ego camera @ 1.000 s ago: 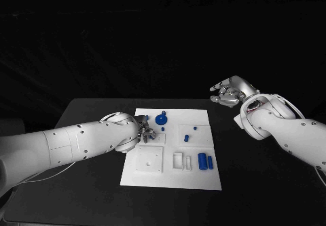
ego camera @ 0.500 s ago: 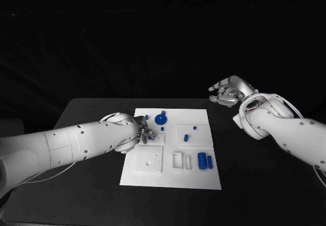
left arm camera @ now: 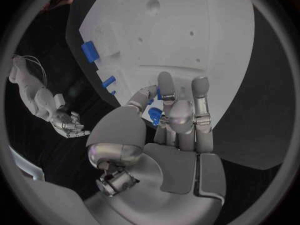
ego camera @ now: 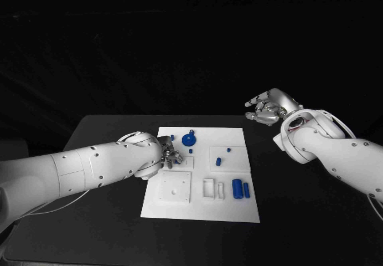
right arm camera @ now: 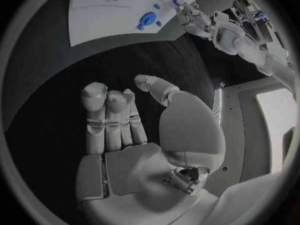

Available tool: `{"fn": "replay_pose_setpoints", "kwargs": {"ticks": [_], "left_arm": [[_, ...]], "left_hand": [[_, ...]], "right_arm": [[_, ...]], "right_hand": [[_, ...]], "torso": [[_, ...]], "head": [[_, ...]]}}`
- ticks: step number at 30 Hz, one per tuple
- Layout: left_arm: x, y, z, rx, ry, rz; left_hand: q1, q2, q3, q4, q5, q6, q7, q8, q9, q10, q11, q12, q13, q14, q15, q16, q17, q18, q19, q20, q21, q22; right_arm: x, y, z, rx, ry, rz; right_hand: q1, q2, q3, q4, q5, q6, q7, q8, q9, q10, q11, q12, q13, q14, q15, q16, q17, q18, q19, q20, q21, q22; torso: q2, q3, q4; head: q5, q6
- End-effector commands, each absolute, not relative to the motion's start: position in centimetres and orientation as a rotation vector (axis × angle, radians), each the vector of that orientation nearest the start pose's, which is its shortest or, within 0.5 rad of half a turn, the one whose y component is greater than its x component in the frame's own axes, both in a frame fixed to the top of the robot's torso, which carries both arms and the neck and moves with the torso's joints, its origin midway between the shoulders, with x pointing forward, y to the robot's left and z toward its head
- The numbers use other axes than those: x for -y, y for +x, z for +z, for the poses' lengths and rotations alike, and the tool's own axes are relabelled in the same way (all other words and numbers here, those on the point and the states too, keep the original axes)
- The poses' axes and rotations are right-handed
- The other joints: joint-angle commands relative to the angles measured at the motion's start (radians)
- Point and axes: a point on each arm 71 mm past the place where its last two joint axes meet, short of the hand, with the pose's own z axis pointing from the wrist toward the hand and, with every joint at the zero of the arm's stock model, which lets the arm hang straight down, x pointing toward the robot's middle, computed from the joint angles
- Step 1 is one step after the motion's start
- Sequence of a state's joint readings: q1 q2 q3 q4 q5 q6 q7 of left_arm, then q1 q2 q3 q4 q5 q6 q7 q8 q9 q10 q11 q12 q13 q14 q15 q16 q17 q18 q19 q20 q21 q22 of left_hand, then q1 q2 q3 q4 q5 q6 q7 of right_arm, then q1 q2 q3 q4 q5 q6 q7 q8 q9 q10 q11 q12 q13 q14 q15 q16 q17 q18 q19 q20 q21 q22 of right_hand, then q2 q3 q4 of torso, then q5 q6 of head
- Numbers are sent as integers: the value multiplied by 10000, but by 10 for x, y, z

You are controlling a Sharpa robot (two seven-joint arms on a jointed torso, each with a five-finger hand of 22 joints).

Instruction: Assemble the parts on the task board

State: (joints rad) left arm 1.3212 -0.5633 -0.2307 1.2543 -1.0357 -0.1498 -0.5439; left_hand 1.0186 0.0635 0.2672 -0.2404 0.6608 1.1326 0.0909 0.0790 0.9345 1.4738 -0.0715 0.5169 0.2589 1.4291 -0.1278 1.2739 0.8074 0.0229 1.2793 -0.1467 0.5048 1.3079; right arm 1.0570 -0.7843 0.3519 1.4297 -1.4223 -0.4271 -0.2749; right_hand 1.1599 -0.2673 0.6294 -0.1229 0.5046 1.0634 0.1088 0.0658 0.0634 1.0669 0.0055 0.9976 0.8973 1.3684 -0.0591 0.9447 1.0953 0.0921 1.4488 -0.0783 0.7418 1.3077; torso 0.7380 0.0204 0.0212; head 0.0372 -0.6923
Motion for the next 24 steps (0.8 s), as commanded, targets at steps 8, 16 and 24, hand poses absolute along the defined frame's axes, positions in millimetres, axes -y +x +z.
{"fn": "replay_pose_setpoints", "kwargs": {"ticks": [8, 16, 24], "left_arm": [[-162, 526, -237, -21769, -2524, -2869], [-160, 527, -238, -21971, -2355, -2822], [-157, 528, -238, -22075, -2213, -2858]], "left_hand": [[-42, 150, 308, -313, -247, 1747, -1214, 100, 49, 402, -55, 322, 41, 73, -28, 116, 316, 86, 30, 37, 90, 181], [-86, 267, 193, -252, -341, 2112, -1299, 28, 150, 416, -85, 667, 23, 114, -5, 302, 631, 126, 26, 100, 160, 187], [-217, 381, 192, -211, -356, 2291, -1349, -5, 295, 421, -101, 879, 6, 145, 14, 419, 792, 173, 15, 163, 217, 186]], "right_arm": [[232, 529, -120, -14195, 2979, 5998], [232, 529, -120, -14220, 2977, 5989], [231, 529, -120, -14230, 2973, 6005]], "right_hand": [[1, 59, 7, -86, 77, -33, 29, -42, -14, -79, 5, -52, -19, -57, 4, -32, -15, 155, -78, 15, -73, 787], [-10, 60, 15, -90, 98, -29, 28, -40, -13, -74, 4, -46, -15, -58, 4, -31, -17, 155, -80, 15, -66, 788], [-13, 58, 21, -99, 123, -32, 28, -41, -14, -82, 4, -55, -26, -65, 4, -41, -25, 156, -84, 14, -74, 786]], "torso": [[2, 10, -14], [3, 19, -10], [-2, 21, -8]], "head": [[5, -14], [-16, -27], [-30, -24]]}}
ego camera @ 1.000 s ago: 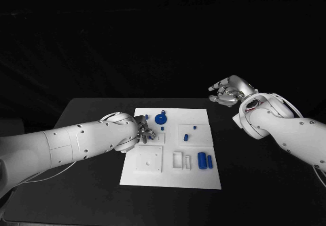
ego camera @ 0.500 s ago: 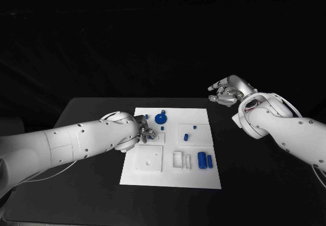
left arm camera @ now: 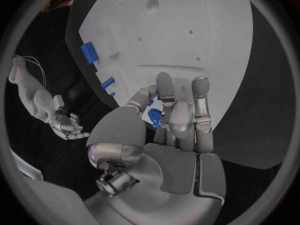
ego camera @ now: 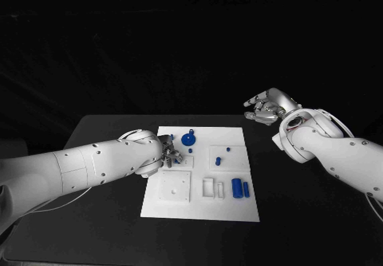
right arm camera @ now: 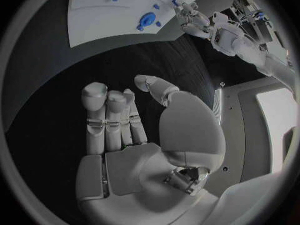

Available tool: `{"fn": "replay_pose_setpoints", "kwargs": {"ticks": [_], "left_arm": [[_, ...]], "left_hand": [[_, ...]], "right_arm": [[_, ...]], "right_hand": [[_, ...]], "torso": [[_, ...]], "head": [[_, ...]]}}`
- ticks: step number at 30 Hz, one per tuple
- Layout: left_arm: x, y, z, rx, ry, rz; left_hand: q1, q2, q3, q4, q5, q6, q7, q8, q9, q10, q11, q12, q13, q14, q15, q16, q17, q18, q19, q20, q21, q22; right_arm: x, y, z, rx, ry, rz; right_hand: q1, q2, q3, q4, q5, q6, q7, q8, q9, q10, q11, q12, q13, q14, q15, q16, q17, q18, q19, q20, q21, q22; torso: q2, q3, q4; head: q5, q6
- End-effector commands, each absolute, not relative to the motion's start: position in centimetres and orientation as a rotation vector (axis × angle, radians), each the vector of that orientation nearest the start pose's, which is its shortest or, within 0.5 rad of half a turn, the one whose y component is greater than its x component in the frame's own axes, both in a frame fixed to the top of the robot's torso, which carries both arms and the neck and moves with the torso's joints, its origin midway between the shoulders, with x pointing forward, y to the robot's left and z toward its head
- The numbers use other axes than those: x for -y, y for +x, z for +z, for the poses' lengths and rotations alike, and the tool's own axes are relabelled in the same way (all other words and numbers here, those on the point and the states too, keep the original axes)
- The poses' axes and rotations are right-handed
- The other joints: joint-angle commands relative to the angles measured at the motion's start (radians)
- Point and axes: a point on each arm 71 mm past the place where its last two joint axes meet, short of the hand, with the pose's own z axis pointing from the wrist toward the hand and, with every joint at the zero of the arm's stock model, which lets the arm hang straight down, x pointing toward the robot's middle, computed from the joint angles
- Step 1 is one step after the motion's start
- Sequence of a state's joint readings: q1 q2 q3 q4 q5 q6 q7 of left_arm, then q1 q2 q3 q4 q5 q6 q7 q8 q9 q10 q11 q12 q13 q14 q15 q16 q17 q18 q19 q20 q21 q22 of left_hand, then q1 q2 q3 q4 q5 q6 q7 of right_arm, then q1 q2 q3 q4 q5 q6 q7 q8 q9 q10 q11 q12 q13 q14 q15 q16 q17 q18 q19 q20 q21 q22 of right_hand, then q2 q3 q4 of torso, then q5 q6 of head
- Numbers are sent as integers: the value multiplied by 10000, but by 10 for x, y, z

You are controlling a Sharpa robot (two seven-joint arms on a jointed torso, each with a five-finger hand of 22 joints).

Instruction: Assemble the parts on the task board

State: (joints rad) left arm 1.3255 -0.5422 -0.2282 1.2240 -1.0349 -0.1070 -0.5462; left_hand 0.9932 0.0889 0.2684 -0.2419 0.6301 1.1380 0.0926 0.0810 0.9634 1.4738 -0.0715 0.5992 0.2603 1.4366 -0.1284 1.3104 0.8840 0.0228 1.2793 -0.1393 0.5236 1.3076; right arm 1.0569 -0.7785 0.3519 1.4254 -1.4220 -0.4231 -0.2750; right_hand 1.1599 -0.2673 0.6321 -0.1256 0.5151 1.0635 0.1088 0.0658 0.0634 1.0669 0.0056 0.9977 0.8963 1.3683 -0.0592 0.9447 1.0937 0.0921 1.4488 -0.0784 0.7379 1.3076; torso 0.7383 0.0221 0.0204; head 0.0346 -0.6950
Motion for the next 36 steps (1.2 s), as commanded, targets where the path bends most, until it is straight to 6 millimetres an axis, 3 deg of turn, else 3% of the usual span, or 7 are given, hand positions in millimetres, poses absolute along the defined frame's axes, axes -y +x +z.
{"fn": "replay_pose_setpoints", "kwargs": {"ticks": [1, 12, 15, 20, 28, 36], "left_arm": [[-156, 528, -238, -22092, -2193, -2863], [-153, 526, -239, -22348, -1903, -2950], [-152, 526, -239, -22337, -1898, -2968], [-152, 527, -239, -22318, -1898, -2981], [-151, 527, -239, -22291, -1870, -2988], [-152, 528, -239, -22266, -1849, -2955]], "left_hand": [[37, 127, 180, -196, -49, 2237, -1366, -26, 6, 421, -101, 57, -9, 70, 21, 54, 26, 174, 16, 88, 30, 189], [-188, 319, 168, -110, -191, 2448, -1429, -43, 271, 420, -118, 291, -45, 90, 35, 225, 235, 231, 4, 151, 138, 191], [-236, 450, 100, 35, -703, 2494, -1445, -51, 325, 419, -121, 335, -53, 91, 33, 247, 255, 235, 3, 161, 152, 186], [-209, 539, -8, 192, -1015, 2516, -1448, -78, 372, 419, -117, 360, -71, 86, 36, 251, 240, 242, -2, 173, 154, 179], [115, 659, -354, 720, -2060, 2588, -1460, -92, 406, 420, -107, 412, -86, 91, 43, 278, 239, 256, 8, 202, 141, 176], [266, 619, -512, 906, -2340, 2608, -1465, -90, 434, 419, -100, 437, -91, 92, 47, 296, 243, 276, 12, 225, 136, 178]], "right_arm": [[231, 529, -120, -14233, 2973, 6006], [231, 529, -120, -14247, 2973, 6001], [231, 529, -121, -14246, 2972, 6005], [230, 530, -121, -14249, 2972, 6011], [230, 530, -121, -14273, 2968, 6012], [230, 530, -121, -14288, 2962, 6016]], "right_hand": [[-15, 56, 3, -82, 40, -33, 30, -42, -14, -78, 4, -54, -15, -66, 4, -38, -7, 157, -88, 14, -37, 786], [-26, 54, 12, -94, 81, -34, 28, -42, -14, -77, 2, -54, -18, -65, 3, -35, -8, 156, -89, 13, -21, 789], [-26, 55, 16, -98, 93, -32, 28, -42, -14, -81, 3, -60, -24, -66, 2, -36, -8, 157, -90, 13, -21, 788], [-27, 55, 19, -101, 103, -31, 28, -42, -14, -85, 3, -65, -30, -66, 2, -36, -9, 157, -91, 13, -22, 788], [-33, 53, 31, -116, 145, -34, 30, -41, -14, -87, 2, -73, -38, -69, 2, -36, -10, 159, -97, 12, -24, 786], [-29, 57, 65, -137, 212, -33, 31, -42, -14, -89, 2, -77, -41, -75, -2, -41, -14, 161, -100, 9, -21, 786]], "torso": [[-3, 1, -2], [-4, -8, 14], [-4, -9, 16], [-7, -15, 9], [-7, -14, 12], [-4, -12, 6]], "head": [[-5, 2], [-41, -24], [-43, -29], [-38, -22], [-53, -11], [-69, -4]]}}
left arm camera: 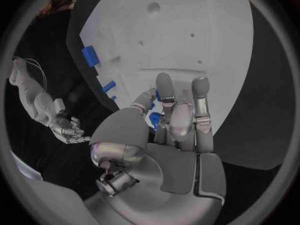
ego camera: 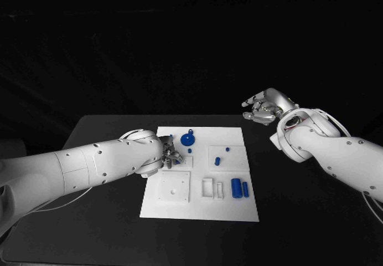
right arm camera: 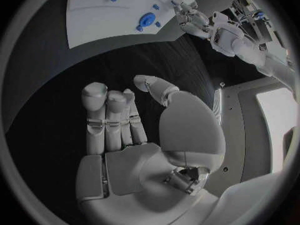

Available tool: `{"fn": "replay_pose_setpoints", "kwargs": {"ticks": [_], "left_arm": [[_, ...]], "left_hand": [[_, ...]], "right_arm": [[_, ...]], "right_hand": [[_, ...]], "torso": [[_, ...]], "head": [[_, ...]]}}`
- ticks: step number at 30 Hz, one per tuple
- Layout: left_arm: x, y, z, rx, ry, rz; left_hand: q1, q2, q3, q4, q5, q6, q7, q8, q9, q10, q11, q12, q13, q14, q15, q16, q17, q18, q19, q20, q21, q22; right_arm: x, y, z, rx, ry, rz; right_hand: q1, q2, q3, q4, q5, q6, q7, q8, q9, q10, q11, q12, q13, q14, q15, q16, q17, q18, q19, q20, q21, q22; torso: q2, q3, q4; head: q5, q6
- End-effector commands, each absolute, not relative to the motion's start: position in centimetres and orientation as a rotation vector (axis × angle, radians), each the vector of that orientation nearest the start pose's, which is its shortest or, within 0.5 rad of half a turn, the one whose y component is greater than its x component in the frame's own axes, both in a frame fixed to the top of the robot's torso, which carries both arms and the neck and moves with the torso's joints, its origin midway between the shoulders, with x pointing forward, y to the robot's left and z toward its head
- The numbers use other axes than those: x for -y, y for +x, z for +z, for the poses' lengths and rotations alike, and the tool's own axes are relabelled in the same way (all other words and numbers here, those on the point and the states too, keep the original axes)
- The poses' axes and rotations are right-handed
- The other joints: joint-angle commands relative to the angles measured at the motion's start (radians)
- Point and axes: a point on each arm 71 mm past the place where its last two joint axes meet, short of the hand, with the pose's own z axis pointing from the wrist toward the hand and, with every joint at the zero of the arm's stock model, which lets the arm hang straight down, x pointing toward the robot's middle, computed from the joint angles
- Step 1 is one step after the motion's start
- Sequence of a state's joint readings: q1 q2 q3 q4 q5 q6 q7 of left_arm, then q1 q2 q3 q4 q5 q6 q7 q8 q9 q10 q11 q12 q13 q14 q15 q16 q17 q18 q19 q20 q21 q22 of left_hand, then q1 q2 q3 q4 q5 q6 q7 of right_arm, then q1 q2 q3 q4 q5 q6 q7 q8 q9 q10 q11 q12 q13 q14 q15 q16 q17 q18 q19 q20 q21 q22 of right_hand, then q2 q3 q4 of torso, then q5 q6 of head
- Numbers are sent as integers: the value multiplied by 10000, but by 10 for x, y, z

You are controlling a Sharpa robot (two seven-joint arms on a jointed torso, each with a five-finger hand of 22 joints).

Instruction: Assemble the parts on the task board

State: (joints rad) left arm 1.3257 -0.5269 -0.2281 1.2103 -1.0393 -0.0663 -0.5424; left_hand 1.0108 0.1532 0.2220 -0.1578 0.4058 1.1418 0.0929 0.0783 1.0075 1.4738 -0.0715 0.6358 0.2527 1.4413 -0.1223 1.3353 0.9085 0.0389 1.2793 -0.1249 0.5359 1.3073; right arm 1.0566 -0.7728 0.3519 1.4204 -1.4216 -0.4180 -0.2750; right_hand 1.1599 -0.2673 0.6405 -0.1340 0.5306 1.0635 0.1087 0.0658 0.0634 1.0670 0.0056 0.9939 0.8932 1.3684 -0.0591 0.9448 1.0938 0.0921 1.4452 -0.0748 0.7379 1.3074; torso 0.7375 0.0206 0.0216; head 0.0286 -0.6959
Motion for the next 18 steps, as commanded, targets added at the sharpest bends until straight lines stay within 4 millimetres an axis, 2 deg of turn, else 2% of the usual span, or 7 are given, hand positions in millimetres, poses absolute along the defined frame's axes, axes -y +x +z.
{"fn": "replay_pose_setpoints", "kwargs": {"ticks": [1, 5, 8, 10, 12, 17, 18], "left_arm": [[-152, 528, -239, -22262, -1853, -2949], [-153, 529, -239, -22254, -1881, -2898], [-154, 529, -239, -22259, -1902, -2839], [-155, 530, -239, -22254, -1924, -2804], [-156, 530, -239, -22234, -1959, -2771], [-158, 531, -239, -22159, -2033, -2743], [-159, 531, -239, -22141, -2047, -2742]], "left_hand": [[96, -32, -80, 91, -214, 2572, -1469, -61, -1, 418, -101, 74, -15, 39, -14, 40, -16, 118, 13, 84, 13, 180], [193, -222, -494, 366, -794, 2542, -1482, -71, 30, 419, -103, 53, -32, 32, -14, 13, -75, 134, 12, 101, -7, 175], [281, -621, -1006, 788, -1244, 2509, -1501, -67, -9, 421, -113, -16, -60, 20, -30, -58, -181, 124, 17, 83, -49, 168], [443, -766, -1191, 1058, -1287, 2475, -1495, -73, -46, 419, -114, -39, -66, 20, -37, -79, -212, 104, 24, 67, -81, 172], [398, -1137, -1426, 1292, -1406, 2404, -1484, -75, -83, 423, -114, -154, -99, -6, -48, -159, -324, 76, 15, 32, -111, 171], [449, -1631, -1494, 1877, -1973, 2416, -1483, -58, -112, 413, -110, -210, -87, -10, -61, -215, -381, 20, 22, -17, -166, 171], [525, -1875, -1293, 2168, -2035, 2433, -1473, -60, -110, 413, -94, -215, -78, -20, -65, -231, -382, 4, 28, -30, -180, 176]], "right_arm": [[230, 530, -121, -14291, 2961, 6015], [230, 530, -121, -14298, 2958, 6014], [230, 530, -121, -14300, 2957, 6011], [230, 530, -121, -14300, 2957, 6009], [230, 530, -121, -14299, 2958, 6010], [230, 530, -121, -14295, 2961, 6012], [230, 530, -121, -14294, 2963, 6012]], "right_hand": [[-29, 57, -19, -53, 57, -34, 31, -42, -14, -90, 1, -39, -10, -75, -2, -42, -15, 162, -64, -26, -22, 788], [-45, 52, -11, -60, 76, -37, 33, -42, -14, -87, 3, -40, -12, -79, -1, -47, -18, 161, -65, -27, -8, 789], [-45, 52, -11, -60, 76, -37, 33, -42, -14, -87, 3, -40, -12, -79, -1, -47, -18, 161, -65, -27, -8, 789], [-54, 47, -23, -66, 78, -53, 34, -43, -14, -104, 4, -59, -31, -84, 2, -54, -23, 165, -78, -24, -46, 779], [-54, 47, -23, -66, 78, -53, 34, -43, -14, -104, 4, -59, -31, -84, 2, -54, -23, 165, -78, -24, -46, 779], [-54, 47, -23, -66, 78, -53, 34, -43, -14, -104, 4, -59, -31, -84, 2, -54, -23, 165, -78, -24, -46, 779], [-54, 47, -23, -66, 78, -53, 34, -43, -14, -104, 4, -59, -31, -84, 2, -54, -23, 165, -78, -24, -46, 779]], "torso": [[6, 4, -7], [6, 2, -7], [2, 1, 1], [0, 0, 7], [-1, 1, 7], [4, -7, -1], [4, -11, -1]], "head": [[-7, 7], [-14, 3], [-29, 0], [-36, 1], [-36, 4], [-44, 9], [-47, 10]]}}
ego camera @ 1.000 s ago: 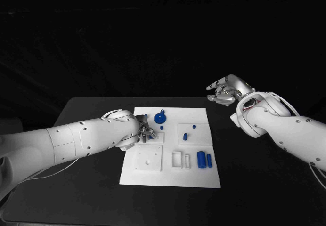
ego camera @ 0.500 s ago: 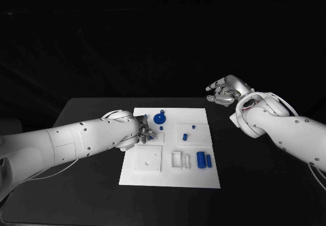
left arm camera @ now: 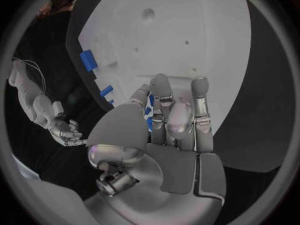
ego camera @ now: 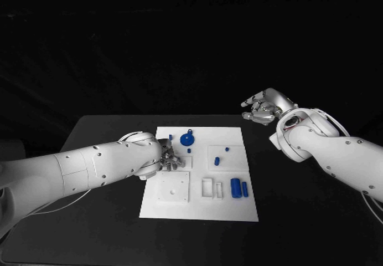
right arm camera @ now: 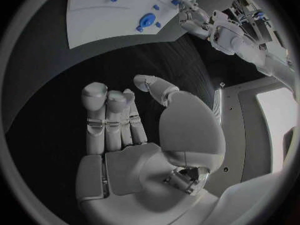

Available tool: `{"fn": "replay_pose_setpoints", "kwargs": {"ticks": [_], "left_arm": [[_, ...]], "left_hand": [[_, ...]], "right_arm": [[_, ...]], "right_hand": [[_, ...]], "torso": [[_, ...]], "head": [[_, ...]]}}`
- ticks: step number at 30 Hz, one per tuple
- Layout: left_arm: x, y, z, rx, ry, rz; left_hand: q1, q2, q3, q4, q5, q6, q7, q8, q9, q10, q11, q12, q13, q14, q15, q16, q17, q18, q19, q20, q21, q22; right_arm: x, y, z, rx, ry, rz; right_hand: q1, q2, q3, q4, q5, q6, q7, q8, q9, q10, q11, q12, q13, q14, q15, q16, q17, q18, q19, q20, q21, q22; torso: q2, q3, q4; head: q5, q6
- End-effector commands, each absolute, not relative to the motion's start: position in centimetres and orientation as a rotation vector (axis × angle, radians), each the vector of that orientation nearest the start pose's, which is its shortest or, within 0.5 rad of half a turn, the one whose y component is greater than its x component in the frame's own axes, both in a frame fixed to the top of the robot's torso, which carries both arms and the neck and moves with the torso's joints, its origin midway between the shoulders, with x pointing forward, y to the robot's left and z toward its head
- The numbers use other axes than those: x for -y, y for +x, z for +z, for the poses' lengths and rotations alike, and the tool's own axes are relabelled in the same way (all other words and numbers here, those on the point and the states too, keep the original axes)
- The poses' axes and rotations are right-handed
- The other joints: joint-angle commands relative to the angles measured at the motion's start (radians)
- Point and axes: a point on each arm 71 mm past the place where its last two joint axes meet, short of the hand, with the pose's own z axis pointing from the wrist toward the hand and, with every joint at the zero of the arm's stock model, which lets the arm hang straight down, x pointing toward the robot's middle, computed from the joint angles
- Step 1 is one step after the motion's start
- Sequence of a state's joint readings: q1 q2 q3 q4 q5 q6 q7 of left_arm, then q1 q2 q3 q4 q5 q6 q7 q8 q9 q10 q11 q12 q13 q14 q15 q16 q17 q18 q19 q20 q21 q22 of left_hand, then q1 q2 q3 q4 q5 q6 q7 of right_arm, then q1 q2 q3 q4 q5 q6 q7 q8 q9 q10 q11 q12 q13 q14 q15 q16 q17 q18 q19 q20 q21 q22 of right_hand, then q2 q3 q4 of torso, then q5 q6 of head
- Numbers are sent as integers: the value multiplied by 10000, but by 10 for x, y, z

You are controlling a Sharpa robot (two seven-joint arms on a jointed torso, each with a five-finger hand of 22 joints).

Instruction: Assemble the parts on the task board

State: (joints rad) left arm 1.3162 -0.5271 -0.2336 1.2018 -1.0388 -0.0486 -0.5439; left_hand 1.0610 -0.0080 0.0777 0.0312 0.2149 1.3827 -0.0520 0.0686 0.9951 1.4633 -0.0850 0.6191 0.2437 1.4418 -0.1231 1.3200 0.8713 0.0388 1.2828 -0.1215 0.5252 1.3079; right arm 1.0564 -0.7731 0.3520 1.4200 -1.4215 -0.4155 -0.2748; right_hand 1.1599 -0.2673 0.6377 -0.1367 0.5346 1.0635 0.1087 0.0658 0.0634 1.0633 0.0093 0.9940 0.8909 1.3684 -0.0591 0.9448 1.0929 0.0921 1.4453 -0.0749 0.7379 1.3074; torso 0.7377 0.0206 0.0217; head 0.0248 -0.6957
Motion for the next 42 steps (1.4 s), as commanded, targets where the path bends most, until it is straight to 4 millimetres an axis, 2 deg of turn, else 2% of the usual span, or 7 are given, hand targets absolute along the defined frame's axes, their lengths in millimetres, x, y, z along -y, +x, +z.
{"fn": "replay_pose_setpoints", "kwargs": {"ticks": [1, 6, 12, 24, 30, 36, 42], "left_arm": [[-160, 531, -239, -22120, -2064, -2743], [-162, 532, -238, -21989, -2147, -2794], [-163, 532, -236, -21858, -2245, -2948], [-171, 538, -209, -21638, -2923, -3593], [-183, 550, -188, -21579, -3324, -3580], [-200, 569, -174, -21410, -4019, -3467], [-216, 590, -165, -21218, -4613, -3247]], "left_hand": [[13, -354, 187, 375, -170, 30, -34, 37, 16, 519, 28, -58, 9, -13, -55, -76, -17, 0, -5, -65, -77, 171], [153, -1082, 619, 1324, -547, 99, -17, 35, 33, 519, 34, -80, 14, -16, -63, -106, -27, -17, 3, -82, -111, 172], [200, -1705, 511, 2341, -1518, 145, 4, 29, 10, 518, 43, -109, 0, -21, -68, -149, -70, -33, 11, -100, -141, 170], [87, -1826, -291, 2564, -1406, 50, 47, 11, -134, 515, 61, -222, -36, -42, -74, -244, -158, -79, -3, -140, -191, 169], [289, -1514, -182, 2404, -1210, -532, 233, 6, -947, 495, 163, -657, -114, -244, -47, -601, -726, -125, -86, -165, -342, 154], [335, -788, -415, 1367, 60, -985, 354, 6, -1814, 462, 215, -1064, -101, -400, -34, -893, -1289, -178, -119, -190, -494, 152], [194, -213, -839, 525, 407, -1838, 614, -15, -3221, 399, 301, -1407, 44, -491, 12, -899, -1442, -172, -84, -179, -627, 168]], "right_arm": [[230, 530, -122, -14294, 2964, 6012], [230, 530, -122, -14293, 2972, 6012], [230, 530, -122, -14291, 2980, 6021], [231, 531, -124, -14308, 3022, 5980], [231, 531, -124, -14312, 3036, 5981], [230, 531, -124, -14313, 3044, 6009], [229, 532, -125, -14347, 3144, 6118]], "right_hand": [[-54, 47, 5, -39, 38, -53, 34, -43, -15, -68, -33, -59, -8, -84, 2, -54, -14, 165, -79, -24, -46, 780], [-54, 47, 5, -39, 38, -53, 34, -43, -15, -68, -33, -59, -8, -84, 2, -54, -14, 165, -79, -24, -46, 780], [-61, 57, -17, -46, 62, -65, 36, -41, -14, -65, -32, -58, -9, -87, 2, -64, -23, 166, -79, -23, -46, 778], [-78, 64, -25, -41, 73, -74, 39, -41, -14, -71, -30, -69, -22, -84, 3, -59, -21, 167, -80, -22, -56, 775], [-78, 64, -25, -41, 73, -74, 39, -41, -14, -71, -30, -69, -22, -84, 3, -59, -21, 167, -80, -22, -56, 775], [-78, 64, -25, -41, 73, -74, 39, -41, -14, -71, -30, -69, -22, -84, 3, -59, -21, 167, -80, -22, -56, 775], [-87, 80, -26, -43, 81, -78, 39, -42, -14, -61, -32, -62, -21, -83, 3, -65, -29, 167, -75, -22, -53, 777]], "torso": [[0, -8, -3], [-1, -7, -2], [-4, -19, 2], [-8, -4, 0], [6, 12, -15], [22, 11, -35], [78, 29, -96]], "head": [[-8, 6], [-10, 12], [-6, 36], [-3, 126], [12, 255], [16, 346], [126, 458]]}}
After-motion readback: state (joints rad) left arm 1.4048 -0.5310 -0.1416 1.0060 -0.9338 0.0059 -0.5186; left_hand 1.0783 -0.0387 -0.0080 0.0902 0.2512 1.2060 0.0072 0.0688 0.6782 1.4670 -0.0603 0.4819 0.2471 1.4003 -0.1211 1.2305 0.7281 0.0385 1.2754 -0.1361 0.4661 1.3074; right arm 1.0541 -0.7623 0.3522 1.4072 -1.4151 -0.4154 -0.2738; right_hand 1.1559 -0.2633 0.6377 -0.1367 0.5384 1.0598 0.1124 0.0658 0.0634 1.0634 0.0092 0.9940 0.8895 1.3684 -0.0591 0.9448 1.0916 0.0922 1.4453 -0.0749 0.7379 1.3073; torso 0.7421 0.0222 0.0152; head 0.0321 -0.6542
